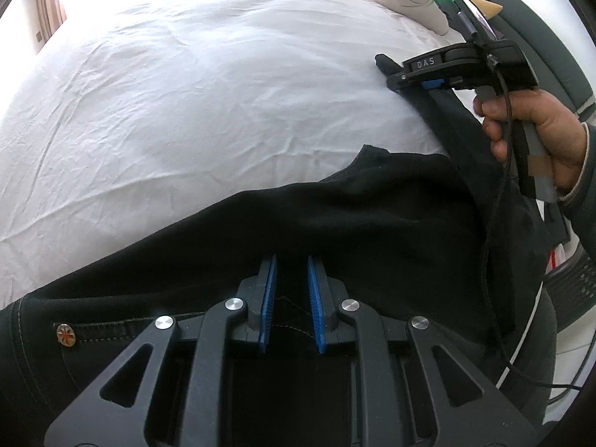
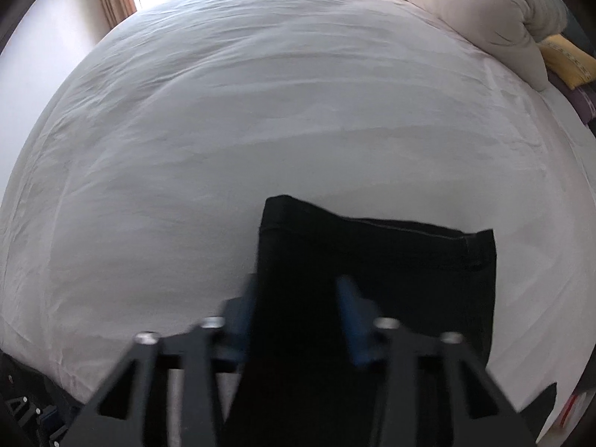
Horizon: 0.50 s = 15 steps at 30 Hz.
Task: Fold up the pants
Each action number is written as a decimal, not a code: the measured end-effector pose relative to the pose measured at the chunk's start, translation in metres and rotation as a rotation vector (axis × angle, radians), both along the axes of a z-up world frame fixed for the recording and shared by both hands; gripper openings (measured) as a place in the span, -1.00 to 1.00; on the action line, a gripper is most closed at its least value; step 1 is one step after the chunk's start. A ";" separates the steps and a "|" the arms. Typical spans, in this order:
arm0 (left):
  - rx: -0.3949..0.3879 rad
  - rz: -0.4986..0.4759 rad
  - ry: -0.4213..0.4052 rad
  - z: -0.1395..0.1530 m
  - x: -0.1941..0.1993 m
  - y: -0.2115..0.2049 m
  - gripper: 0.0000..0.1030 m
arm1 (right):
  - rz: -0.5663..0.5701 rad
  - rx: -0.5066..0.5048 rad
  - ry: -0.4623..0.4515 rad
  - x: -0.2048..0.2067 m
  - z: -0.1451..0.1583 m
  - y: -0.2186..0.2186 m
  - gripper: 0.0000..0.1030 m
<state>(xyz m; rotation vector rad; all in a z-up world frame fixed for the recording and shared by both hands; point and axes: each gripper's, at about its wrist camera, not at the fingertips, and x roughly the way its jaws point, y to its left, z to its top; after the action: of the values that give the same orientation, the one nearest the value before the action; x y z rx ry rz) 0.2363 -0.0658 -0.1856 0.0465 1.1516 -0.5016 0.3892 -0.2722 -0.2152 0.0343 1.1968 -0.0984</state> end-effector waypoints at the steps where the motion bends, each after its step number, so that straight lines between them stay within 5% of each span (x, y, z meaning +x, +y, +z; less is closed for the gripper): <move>1: 0.000 0.001 -0.001 0.001 -0.001 0.000 -0.68 | 0.000 0.014 0.001 0.000 0.001 -0.002 -0.61; 4: -0.002 0.004 -0.002 0.005 -0.001 0.002 -0.68 | -0.009 0.054 -0.006 -0.002 0.003 -0.010 -0.82; 9: 0.002 0.007 -0.008 0.005 -0.003 0.002 -0.68 | -0.057 0.106 -0.089 -0.020 0.025 -0.022 -0.90; 15: 0.023 0.012 -0.021 0.008 -0.005 -0.001 -0.68 | -0.187 0.183 -0.244 -0.089 0.064 -0.073 -0.91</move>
<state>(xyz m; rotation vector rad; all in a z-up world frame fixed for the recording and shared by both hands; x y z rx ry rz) 0.2309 -0.0664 -0.1774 0.0642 1.1360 -0.4763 0.3003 -0.3452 -0.1509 0.3113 0.9537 -0.1438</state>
